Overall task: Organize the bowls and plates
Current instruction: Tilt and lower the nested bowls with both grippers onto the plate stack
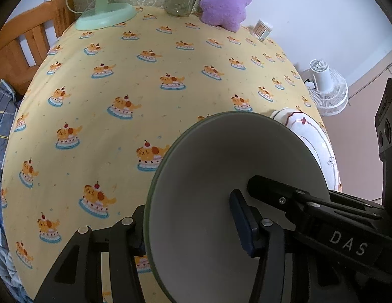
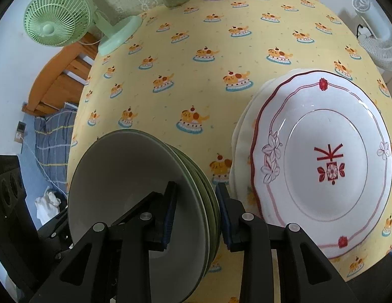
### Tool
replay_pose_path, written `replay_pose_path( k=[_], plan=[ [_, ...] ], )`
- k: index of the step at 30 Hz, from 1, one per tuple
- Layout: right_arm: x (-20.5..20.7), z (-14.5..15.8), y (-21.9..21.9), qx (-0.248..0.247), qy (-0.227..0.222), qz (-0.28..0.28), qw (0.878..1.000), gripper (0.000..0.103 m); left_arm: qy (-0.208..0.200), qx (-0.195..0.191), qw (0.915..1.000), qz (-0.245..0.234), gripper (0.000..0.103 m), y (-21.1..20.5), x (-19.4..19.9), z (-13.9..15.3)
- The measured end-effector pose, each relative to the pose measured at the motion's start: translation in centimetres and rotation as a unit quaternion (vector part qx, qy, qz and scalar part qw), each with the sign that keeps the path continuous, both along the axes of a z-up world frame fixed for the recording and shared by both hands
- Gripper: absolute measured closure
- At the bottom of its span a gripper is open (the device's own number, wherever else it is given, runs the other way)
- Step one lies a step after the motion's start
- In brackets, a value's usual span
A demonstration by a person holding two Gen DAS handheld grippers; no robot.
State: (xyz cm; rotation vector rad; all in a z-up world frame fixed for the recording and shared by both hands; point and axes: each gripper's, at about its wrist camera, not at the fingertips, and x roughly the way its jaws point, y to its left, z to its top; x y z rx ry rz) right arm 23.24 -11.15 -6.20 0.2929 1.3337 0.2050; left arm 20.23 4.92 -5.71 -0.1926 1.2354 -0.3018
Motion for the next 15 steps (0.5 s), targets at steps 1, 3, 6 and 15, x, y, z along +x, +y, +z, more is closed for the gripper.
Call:
replay_pose_path(
  k=[1,3,6,15],
  plan=[
    [-0.2,0.2,0.1,-0.001,-0.001,-0.001,1.0,0.068,0.0,-0.001,1.0,-0.001,0.05,0.0,-0.1,0.1],
    [-0.5,0.6,0.3,-0.003,-0.001,-0.006,1.0,0.068,-0.001,-0.003,1.0,-0.005,0.05,0.2,-0.4,0.5],
    [-1.3,1.4,0.5,-0.006,-0.005,-0.015,1.0,0.068,-0.006,-0.008,0.9999,-0.013,0.05,0.4,-0.8,1.2],
    [-3.0,3.5,-0.2,-0.018,-0.021,-0.041,0.999,0.068,-0.02,-0.022,0.9991,-0.031,0.05,-0.4,-1.7,3.0]
  ],
)
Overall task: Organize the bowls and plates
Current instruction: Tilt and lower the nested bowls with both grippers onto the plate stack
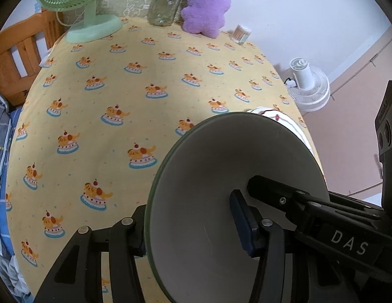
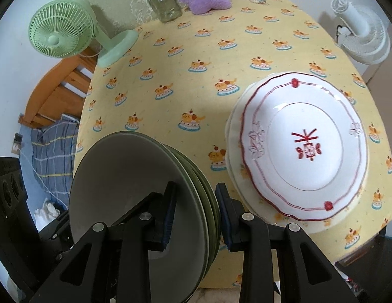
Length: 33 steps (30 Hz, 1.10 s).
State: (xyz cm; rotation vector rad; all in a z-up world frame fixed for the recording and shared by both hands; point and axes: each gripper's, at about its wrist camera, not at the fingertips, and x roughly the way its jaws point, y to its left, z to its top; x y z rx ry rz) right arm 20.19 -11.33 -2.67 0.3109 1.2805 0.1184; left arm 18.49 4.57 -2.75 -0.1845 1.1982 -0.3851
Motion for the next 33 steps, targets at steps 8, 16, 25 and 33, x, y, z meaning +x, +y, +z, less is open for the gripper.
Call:
replay_pose_path(
  k=[8,16,25,33],
  plan=[
    [0.4,1.1,-2.1,0.011,-0.019,0.024,0.999,0.068,-0.014,0.013,0.9995,0.026,0.05,-2.4,-0.1,1.4],
    [1.2,2.2,-6.1,0.022,-0.027,0.066,0.997,0.068,-0.022,0.018,0.9972,0.069,0.05,-6.3,-0.3,2.4],
    [1.8,2.3,-10.8,0.028,-0.031,0.097,0.994,0.067,-0.023,0.022,0.9948,0.096,0.05,-10.8,-0.4,2.4],
    [2.5,1.8,-14.6,0.033,-0.03,0.092,0.995,0.067,-0.02,0.025,0.995,0.095,0.05,-14.5,0.4,1.8]
  ],
)
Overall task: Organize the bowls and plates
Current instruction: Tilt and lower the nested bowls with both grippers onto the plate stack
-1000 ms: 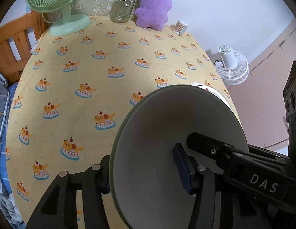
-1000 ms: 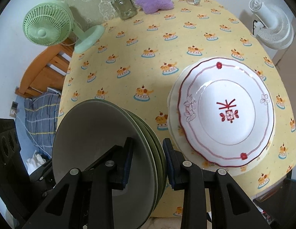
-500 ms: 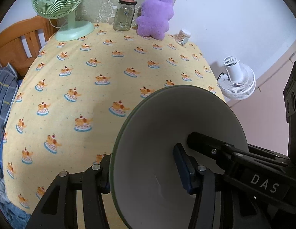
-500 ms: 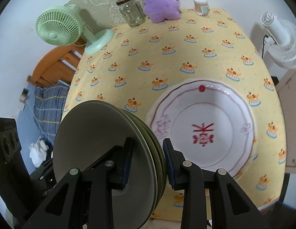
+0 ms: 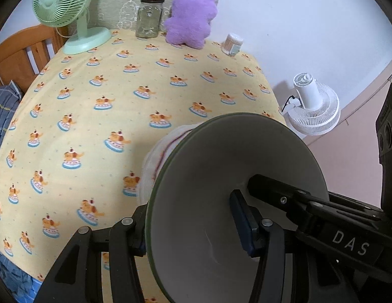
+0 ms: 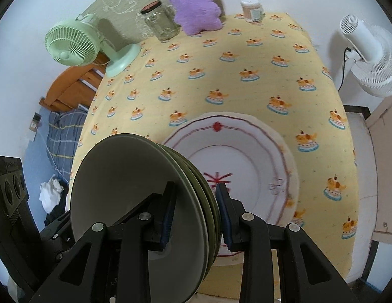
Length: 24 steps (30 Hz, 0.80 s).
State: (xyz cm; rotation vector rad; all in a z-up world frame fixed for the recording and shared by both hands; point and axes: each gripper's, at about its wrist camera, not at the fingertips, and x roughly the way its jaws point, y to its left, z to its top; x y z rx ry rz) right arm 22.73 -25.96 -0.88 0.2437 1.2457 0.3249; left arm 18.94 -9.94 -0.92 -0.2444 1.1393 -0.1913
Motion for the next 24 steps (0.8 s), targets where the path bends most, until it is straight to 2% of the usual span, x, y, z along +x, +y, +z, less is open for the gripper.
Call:
replay_pose_path(
  k=[12,24],
  plan=[
    [1.2,-2.6,-3.7,0.0,0.03,-0.019,0.999,0.067,0.03,-0.003,0.9995,-0.013,0.05,-3.2,1.5,-2.3],
    [2.9,-3.4,-3.5,-0.003,0.03,-0.011,0.999,0.068,0.032,0.004,0.9995,0.002,0.05,-3.1,2.9,-3.0]
  ],
)
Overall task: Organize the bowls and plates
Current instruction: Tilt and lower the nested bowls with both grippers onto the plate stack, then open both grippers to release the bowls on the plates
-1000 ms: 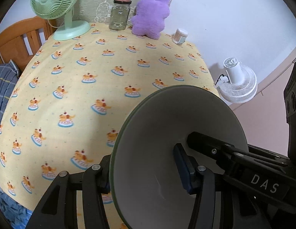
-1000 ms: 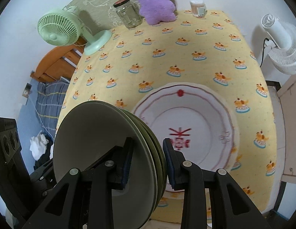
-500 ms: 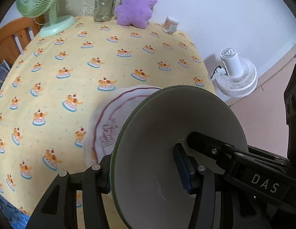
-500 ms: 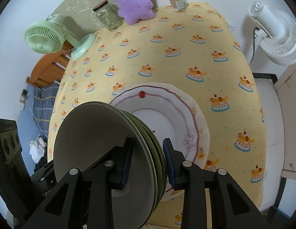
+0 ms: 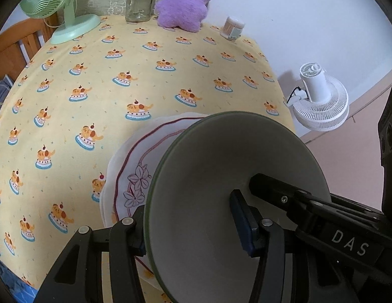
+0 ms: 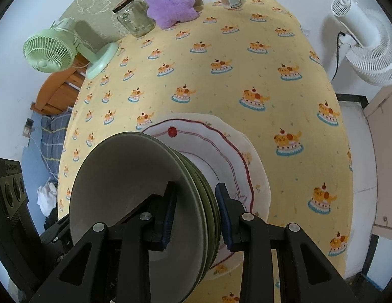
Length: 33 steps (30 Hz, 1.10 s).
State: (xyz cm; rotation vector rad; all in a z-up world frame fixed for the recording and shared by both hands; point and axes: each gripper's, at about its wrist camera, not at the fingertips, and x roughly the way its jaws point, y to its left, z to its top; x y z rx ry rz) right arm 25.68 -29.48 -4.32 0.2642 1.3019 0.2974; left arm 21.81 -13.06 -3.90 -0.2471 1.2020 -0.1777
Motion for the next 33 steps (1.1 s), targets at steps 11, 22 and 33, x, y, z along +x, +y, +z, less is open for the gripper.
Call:
replay_pose_path(
  k=[11,22,33],
  plan=[
    [1.3,0.0,1.0,0.002,-0.012,0.015,1.0,0.068,-0.008,0.001,0.9998,0.019,0.05,1.0,0.6,0.0],
    [0.4,0.0,0.4,0.014,-0.027,-0.001,1.0,0.059,-0.015,0.002,0.9996,0.023,0.037,1.4,-0.2,0.1],
    [-2.9,1.7,-1.5,-0.034,-0.074,-0.056,0.995,0.046,-0.033,0.046,0.9984,0.006,0.026,2.5,-2.5,2.3]
  ],
)
